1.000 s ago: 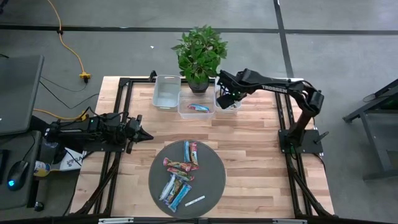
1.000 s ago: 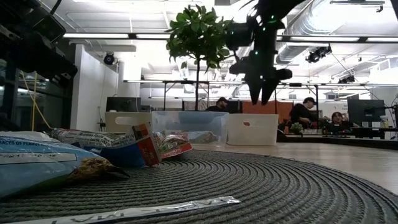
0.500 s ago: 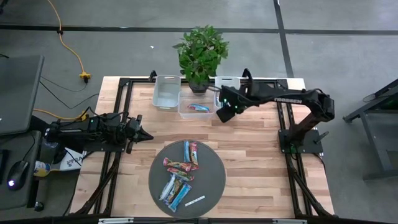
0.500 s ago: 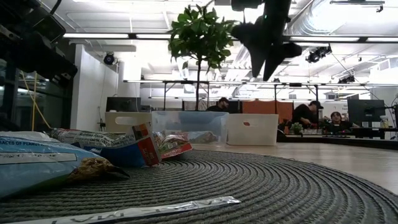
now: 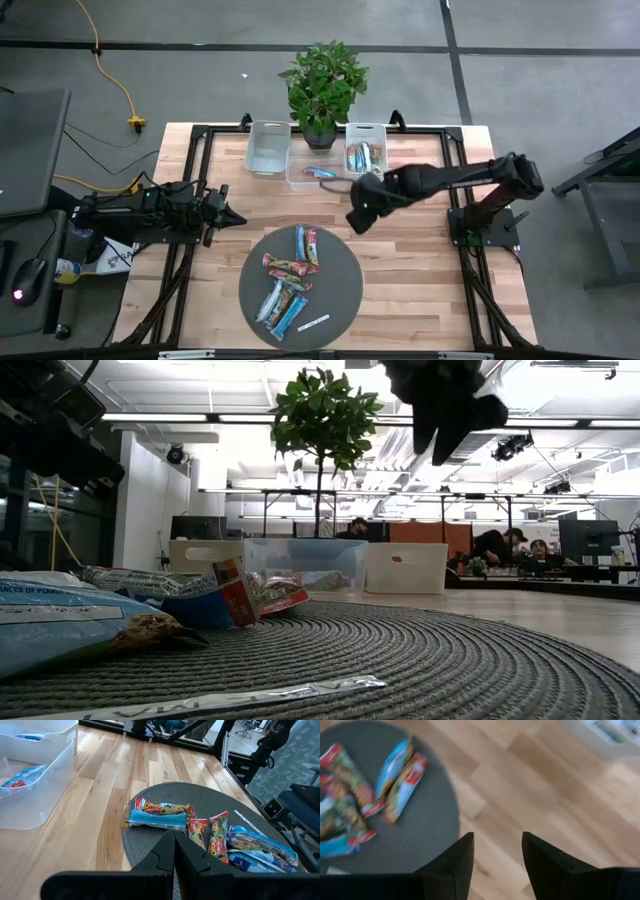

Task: Pick and place Granola Bars by type
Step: Put the red granola bar into the transparent bin

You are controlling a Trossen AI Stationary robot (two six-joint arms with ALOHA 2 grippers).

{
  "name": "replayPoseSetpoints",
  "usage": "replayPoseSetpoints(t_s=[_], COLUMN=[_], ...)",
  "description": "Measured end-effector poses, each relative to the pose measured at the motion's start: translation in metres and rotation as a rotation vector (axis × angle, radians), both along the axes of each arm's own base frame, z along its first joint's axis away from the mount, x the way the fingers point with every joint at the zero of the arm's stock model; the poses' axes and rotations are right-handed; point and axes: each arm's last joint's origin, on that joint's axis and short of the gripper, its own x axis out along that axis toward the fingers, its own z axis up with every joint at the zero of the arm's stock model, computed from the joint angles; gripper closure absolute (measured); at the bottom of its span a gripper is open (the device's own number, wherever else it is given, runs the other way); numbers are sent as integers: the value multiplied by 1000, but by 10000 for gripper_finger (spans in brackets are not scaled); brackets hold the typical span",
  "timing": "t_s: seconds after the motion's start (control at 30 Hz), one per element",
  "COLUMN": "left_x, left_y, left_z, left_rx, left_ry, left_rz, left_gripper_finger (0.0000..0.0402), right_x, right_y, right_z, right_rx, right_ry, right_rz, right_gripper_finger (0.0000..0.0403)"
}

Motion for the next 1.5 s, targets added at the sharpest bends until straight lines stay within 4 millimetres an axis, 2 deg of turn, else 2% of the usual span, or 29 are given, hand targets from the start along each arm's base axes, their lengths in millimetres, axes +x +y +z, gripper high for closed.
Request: replayPoseSetpoints(t_s=[0.33, 0.5, 0.63, 0.83, 1.07, 1.2, 1.4, 1.5], left_x=[0, 0, 0, 0, 0, 0, 0, 0], left_y=[0, 0, 0, 0, 0, 0, 0, 0], left_z=[0, 0, 0, 0, 0, 0, 0, 0], left_rx=[0, 0, 0, 0, 0, 0, 0, 0], left_ry=[0, 0, 0, 1, 0, 1, 1, 0], left_rz=[0, 0, 0, -1, -1, -1, 0, 0], left_gripper_finger=[401, 401, 401, 401, 401, 401, 401, 401], right_x=[4, 9, 17, 40, 72, 85, 95, 100], right_y=[70, 100, 115, 125, 124, 117, 98, 89], right_z=[7, 12, 13, 2, -28, -49, -84, -95], right_rx=[-66, -205, -328, -307, -175, -118, 17, 50], right_ry=[-180, -322, -418, -527, -581, -543, -391, -361], right_rz=[357, 504, 509, 464, 338, 224, 40, -3], right_gripper_finger=[254, 253, 254, 253, 253, 253, 253, 253])
